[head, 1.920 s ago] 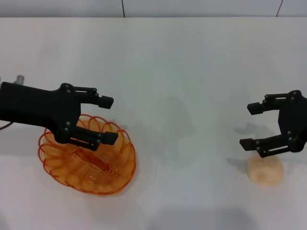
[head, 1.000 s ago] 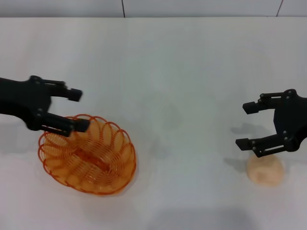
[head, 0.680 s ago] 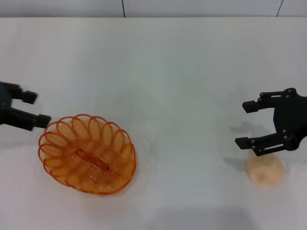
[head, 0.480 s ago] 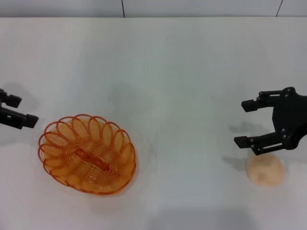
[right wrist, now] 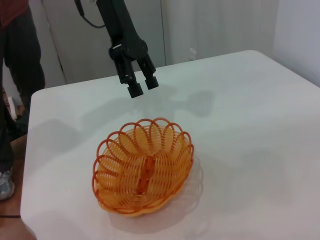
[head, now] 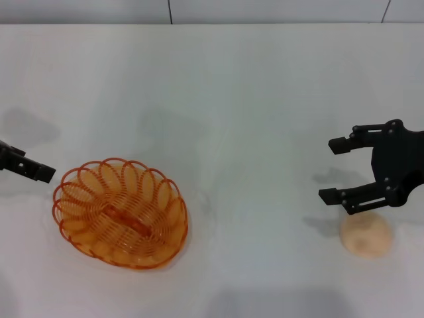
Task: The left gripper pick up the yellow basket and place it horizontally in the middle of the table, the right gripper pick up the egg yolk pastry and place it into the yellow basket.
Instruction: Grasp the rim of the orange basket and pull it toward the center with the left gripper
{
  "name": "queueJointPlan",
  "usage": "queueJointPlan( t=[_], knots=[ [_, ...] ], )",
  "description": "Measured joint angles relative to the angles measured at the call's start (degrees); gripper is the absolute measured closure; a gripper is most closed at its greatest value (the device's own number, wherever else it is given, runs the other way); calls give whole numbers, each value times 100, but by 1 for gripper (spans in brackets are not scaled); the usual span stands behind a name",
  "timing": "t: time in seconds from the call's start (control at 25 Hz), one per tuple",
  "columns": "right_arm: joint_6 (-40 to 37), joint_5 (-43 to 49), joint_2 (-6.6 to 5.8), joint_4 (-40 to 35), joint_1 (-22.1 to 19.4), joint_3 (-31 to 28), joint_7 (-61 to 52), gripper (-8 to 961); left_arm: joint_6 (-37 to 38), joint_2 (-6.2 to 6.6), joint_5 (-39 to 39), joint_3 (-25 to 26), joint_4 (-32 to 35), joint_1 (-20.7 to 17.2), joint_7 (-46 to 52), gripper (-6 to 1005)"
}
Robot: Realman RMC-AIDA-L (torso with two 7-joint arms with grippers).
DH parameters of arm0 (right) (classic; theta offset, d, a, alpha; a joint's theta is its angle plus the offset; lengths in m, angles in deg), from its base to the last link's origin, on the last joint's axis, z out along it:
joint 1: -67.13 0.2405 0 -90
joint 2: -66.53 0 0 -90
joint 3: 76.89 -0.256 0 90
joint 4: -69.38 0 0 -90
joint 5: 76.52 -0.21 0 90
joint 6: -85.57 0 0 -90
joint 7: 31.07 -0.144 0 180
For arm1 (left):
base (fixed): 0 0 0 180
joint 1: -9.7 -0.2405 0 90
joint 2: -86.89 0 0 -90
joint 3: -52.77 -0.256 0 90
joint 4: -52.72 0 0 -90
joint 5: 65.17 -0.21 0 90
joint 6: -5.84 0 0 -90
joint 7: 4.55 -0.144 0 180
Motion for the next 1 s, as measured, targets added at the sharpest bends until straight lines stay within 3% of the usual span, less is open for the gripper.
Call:
queueJointPlan(
  t=[0.16,0.52,1.0],
  knots=[
    [1,-1,0,5,-4,23,-2,110,-126,-41,-242,-19,-230,150,167,123],
    [3,-1,0,45,-4,71,-4,111,-630,-276,-717,-238,-949,398,381,123],
    [18,1,7,103,-51,116,-4,112,-968,-358,-731,-470,-1189,473,464,124]
  ],
)
